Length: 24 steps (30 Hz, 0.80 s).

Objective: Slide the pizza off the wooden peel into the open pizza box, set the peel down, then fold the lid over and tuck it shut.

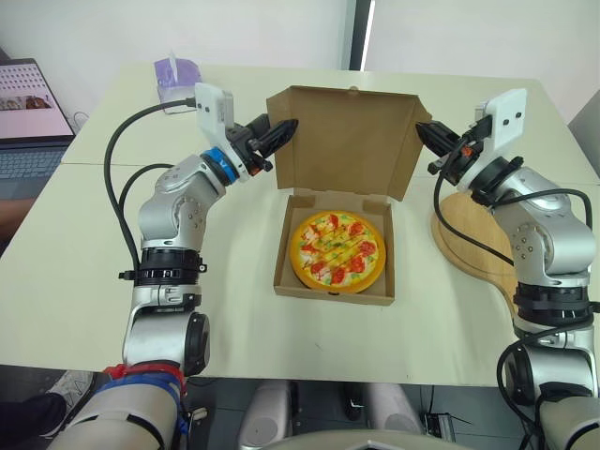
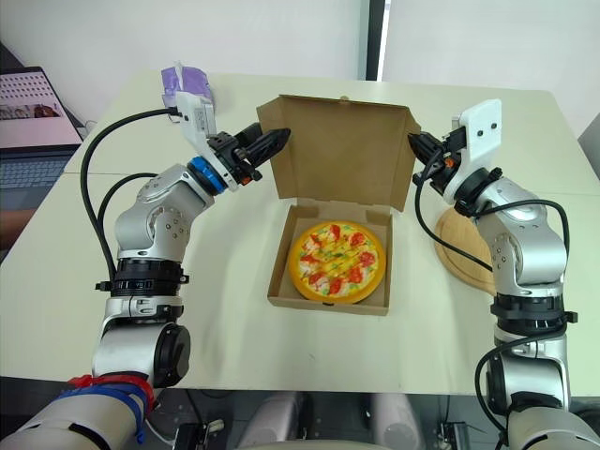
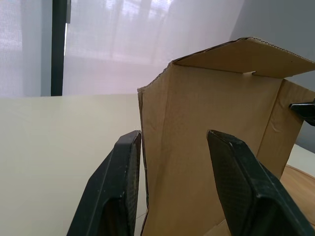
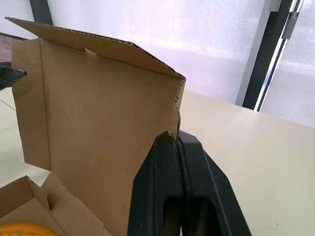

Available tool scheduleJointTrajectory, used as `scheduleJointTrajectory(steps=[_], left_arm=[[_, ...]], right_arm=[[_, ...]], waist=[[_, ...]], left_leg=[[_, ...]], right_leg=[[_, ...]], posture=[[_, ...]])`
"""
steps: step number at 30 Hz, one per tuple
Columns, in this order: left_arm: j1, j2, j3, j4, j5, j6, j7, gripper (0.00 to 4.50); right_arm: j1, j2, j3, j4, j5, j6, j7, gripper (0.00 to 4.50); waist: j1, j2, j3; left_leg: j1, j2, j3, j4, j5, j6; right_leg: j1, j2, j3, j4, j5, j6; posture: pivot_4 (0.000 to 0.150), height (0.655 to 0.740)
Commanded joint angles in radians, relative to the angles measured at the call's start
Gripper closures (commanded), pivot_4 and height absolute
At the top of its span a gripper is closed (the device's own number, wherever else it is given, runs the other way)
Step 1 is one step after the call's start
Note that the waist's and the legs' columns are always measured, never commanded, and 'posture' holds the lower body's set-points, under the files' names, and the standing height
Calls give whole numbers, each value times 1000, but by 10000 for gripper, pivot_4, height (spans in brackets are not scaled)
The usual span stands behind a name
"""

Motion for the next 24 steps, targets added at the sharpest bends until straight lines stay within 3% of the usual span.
scheduleJointTrajectory(steps=[1, 7, 24], left_arm=[[-17, 4, 16, -42, -13, -24, -1, 27031], [-5, 12, 13, -46, -13, -18, -11, 44841], [-78, 10, -29, -110, -10, 111, 33, 44841]], right_arm=[[-7, -9, -5, -43, 10, -5, 0, 45000], [-4, -8, -6, -41, 11, -7, -3, 45000], [-84, 21, 54, -145, 11, 138, -85, 45000]], waist=[[0, 0, 0], [0, 0, 0], [-1, 0, 0]], left_leg=[[0, 0, 0, 0, 0, 0], [0, 0, 1, 0, 0, 0], [1, 0, 3, 4, 0, 0]], right_leg=[[0, 0, 0, 0, 0, 0], [0, 0, 1, 1, 0, 0], [-1, 0, 3, 7, 0, 0]], posture=[[1500, 7400], [1500, 7400], [1500, 7400]])
